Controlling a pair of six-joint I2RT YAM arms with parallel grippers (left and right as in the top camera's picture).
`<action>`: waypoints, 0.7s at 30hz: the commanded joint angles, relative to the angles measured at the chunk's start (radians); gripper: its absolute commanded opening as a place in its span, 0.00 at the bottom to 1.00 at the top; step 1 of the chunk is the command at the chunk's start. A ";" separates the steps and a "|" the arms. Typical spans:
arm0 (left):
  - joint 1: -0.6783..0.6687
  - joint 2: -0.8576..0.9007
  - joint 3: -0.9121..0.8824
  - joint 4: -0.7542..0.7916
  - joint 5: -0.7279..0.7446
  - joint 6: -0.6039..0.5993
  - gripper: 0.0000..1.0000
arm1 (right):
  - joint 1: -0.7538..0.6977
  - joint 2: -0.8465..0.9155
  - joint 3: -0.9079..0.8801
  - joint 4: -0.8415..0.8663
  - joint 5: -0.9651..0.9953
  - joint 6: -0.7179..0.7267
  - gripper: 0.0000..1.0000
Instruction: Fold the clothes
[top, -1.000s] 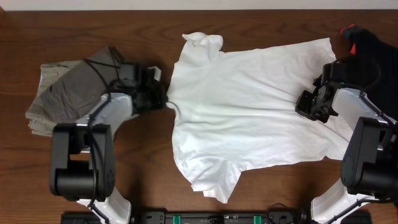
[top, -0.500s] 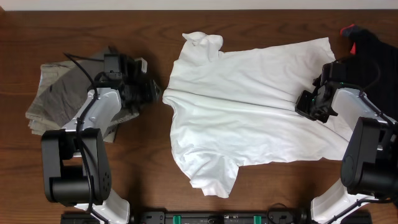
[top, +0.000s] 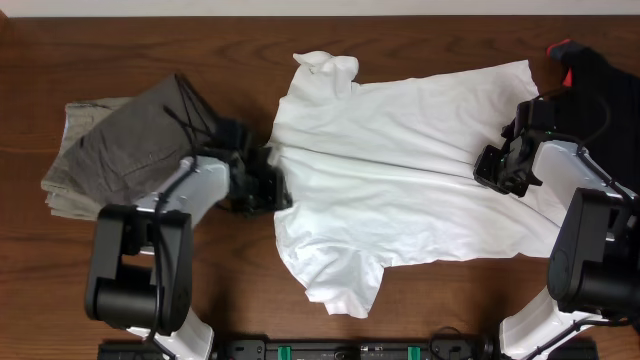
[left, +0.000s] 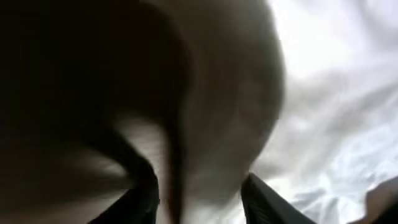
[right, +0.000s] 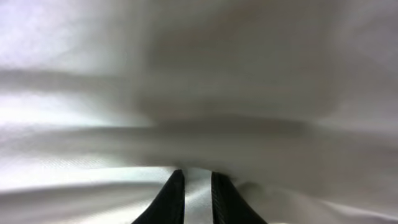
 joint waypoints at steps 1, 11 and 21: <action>-0.014 -0.019 -0.032 0.047 -0.002 -0.002 0.47 | 0.006 0.061 -0.052 -0.032 0.071 -0.017 0.16; 0.017 -0.034 0.011 -0.081 -0.013 -0.019 0.06 | 0.006 0.061 -0.052 -0.031 0.072 -0.016 0.16; 0.127 -0.134 0.080 -0.286 -0.212 0.036 0.06 | 0.006 0.061 -0.052 -0.030 0.080 -0.014 0.16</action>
